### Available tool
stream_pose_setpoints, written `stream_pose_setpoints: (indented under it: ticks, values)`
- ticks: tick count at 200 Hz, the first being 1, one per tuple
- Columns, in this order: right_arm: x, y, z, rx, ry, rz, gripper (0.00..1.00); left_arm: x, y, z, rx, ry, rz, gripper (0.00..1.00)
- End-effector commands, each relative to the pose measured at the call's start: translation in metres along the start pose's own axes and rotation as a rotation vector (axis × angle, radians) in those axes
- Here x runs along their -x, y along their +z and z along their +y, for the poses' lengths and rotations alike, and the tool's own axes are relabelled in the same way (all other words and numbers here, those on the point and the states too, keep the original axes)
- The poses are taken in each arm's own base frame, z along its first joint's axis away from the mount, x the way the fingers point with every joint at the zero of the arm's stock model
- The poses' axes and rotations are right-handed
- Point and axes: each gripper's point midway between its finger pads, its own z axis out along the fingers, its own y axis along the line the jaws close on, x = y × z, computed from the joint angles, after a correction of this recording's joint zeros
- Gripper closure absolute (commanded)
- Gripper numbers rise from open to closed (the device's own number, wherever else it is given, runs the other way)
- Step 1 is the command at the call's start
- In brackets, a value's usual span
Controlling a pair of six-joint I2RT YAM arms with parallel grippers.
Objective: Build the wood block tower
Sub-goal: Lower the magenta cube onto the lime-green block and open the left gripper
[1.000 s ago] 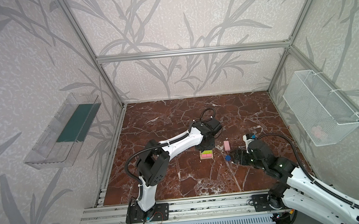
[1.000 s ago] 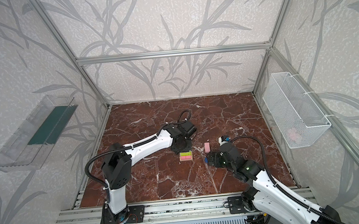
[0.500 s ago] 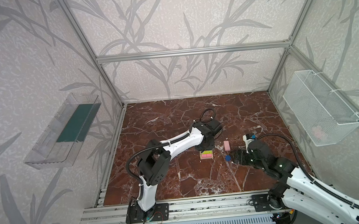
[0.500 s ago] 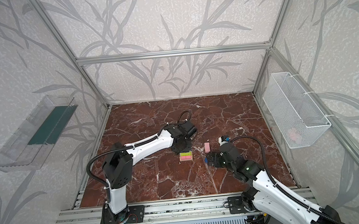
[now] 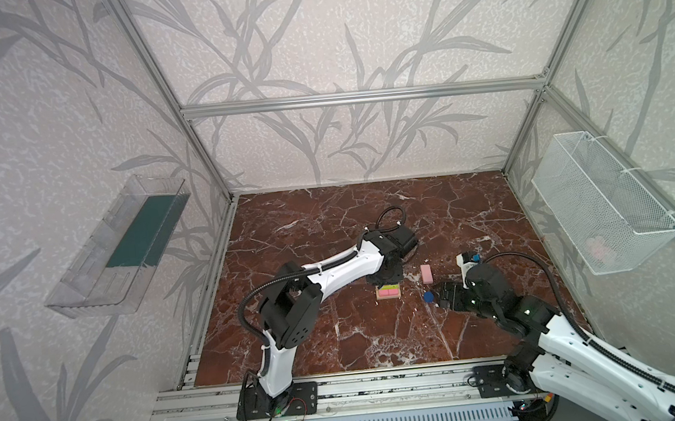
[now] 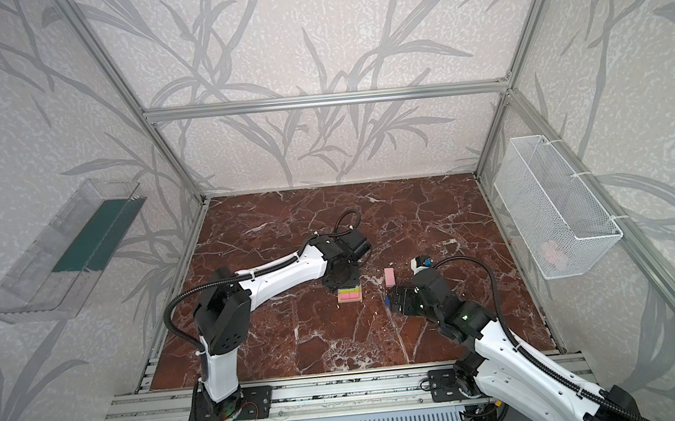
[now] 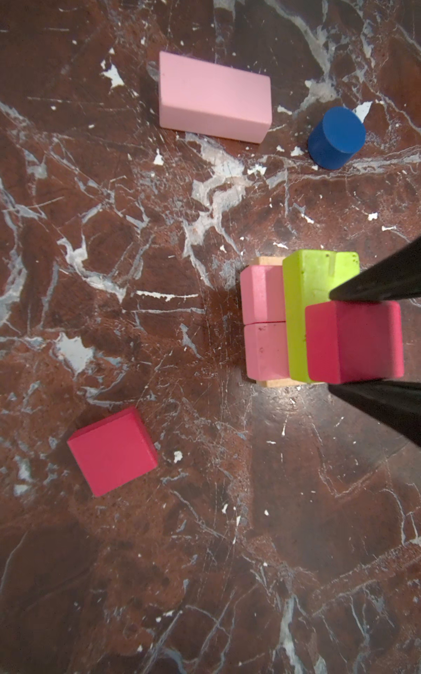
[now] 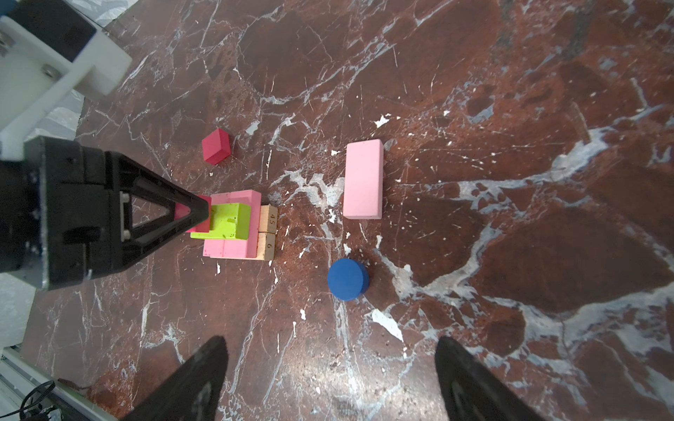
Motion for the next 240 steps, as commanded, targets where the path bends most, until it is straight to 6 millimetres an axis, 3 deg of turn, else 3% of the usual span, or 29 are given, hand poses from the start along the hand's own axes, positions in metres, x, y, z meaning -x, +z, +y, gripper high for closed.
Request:
stream_pose_setpoints:
  ticks: [1, 130, 240]
  values:
    - [0.0, 0.002, -0.001, 0.003, 0.007, -0.005, 0.1, -0.008, 0.009, 0.011, 0.065, -0.005, 0.019, 0.66]
    - [-0.001, 0.002, -0.001, 0.004, 0.007, -0.001, 0.11, -0.006, 0.008, 0.009, 0.061, -0.006, 0.016, 0.63]
    - [0.004, -0.001, 0.004, 0.013, 0.003, -0.003, 0.11, 0.006, -0.015, 0.005, 0.023, 0.012, -0.043, 0.47]
